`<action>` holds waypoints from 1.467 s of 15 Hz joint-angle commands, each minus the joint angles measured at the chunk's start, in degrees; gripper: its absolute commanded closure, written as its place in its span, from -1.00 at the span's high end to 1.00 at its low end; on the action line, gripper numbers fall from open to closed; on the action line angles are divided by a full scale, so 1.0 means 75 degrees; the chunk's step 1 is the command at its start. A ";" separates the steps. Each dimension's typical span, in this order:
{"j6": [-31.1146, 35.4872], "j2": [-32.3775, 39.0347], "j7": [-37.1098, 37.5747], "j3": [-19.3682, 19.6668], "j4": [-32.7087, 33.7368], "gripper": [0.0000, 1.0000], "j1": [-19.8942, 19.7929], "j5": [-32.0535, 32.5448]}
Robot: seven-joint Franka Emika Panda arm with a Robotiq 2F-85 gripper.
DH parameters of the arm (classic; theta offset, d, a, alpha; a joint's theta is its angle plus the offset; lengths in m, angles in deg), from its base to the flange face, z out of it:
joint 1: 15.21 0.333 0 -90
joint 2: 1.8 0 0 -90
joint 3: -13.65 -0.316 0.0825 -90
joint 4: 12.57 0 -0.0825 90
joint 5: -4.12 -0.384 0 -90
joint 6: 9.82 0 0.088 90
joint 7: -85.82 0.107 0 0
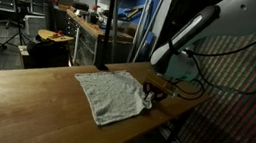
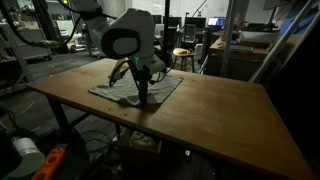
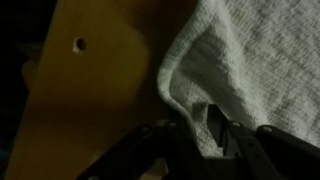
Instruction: Fold the white cloth
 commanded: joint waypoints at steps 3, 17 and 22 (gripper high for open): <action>-0.0799 0.0024 -0.0286 -0.0758 0.0427 -1.00 -0.0327 -0.1280; -0.3037 -0.0600 0.2706 -0.0834 0.1806 -0.96 -0.0118 0.0900; -0.3828 -0.0061 0.3065 -0.1468 0.3076 -0.97 0.0296 0.0790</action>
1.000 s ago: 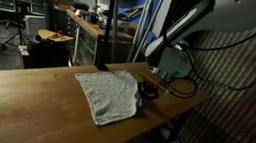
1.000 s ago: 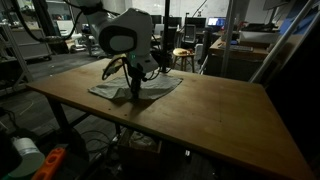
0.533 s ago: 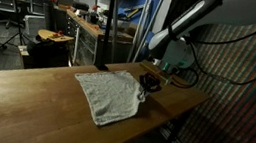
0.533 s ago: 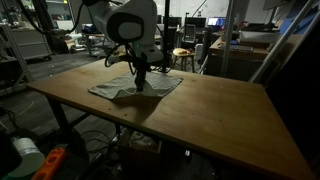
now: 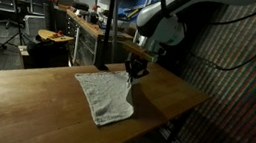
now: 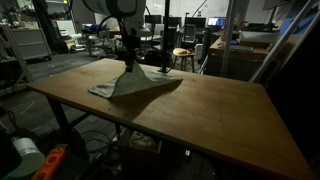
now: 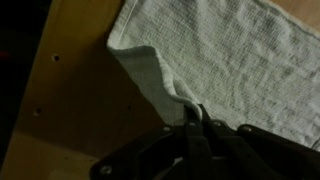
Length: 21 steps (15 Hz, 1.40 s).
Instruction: Fold the white cloth
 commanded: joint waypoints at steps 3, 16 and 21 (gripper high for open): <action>-0.0533 0.0967 0.0538 -0.0563 0.1679 -0.97 0.0474 -0.0085; -0.0391 0.3762 0.1467 -0.0716 0.5676 -0.97 0.0861 -0.0531; -0.0586 0.4054 0.1504 -0.0523 0.6045 0.01 0.1070 -0.0093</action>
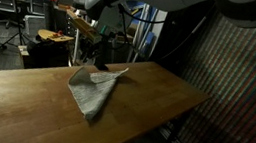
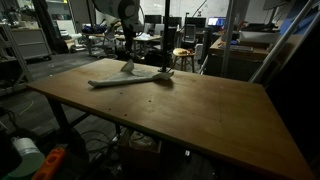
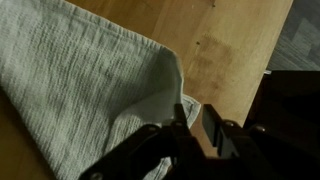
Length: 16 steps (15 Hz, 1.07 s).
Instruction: Fold the white cloth
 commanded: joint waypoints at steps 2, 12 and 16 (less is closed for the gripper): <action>-0.0766 -0.0145 0.0039 0.0227 -0.0132 0.33 0.0313 0.0653; -0.3460 -0.1758 -0.2110 -0.0386 -0.1674 1.00 0.0652 0.1180; -0.3440 -0.2031 -0.2901 -0.0446 -0.2364 1.00 0.0679 0.1144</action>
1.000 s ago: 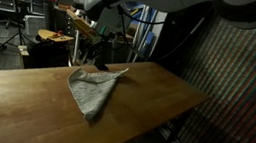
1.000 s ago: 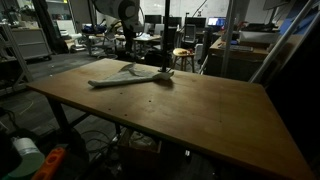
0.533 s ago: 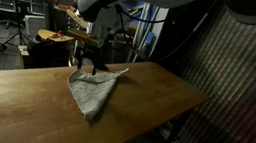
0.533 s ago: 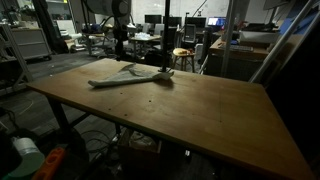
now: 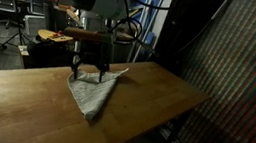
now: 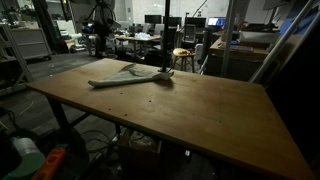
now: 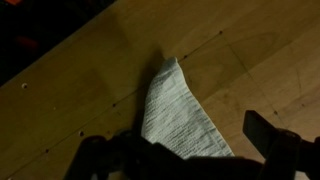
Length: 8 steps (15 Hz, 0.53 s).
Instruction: Fold the white cloth
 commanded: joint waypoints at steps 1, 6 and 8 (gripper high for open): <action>0.0353 -0.0473 -0.0785 -0.0010 -0.0894 1.00 -0.0068 -0.0001; 0.0961 -0.0507 -0.1501 0.0092 -0.1650 1.00 -0.0306 -0.0241; 0.1153 -0.0515 -0.1599 0.0119 -0.1946 1.00 -0.0383 -0.0364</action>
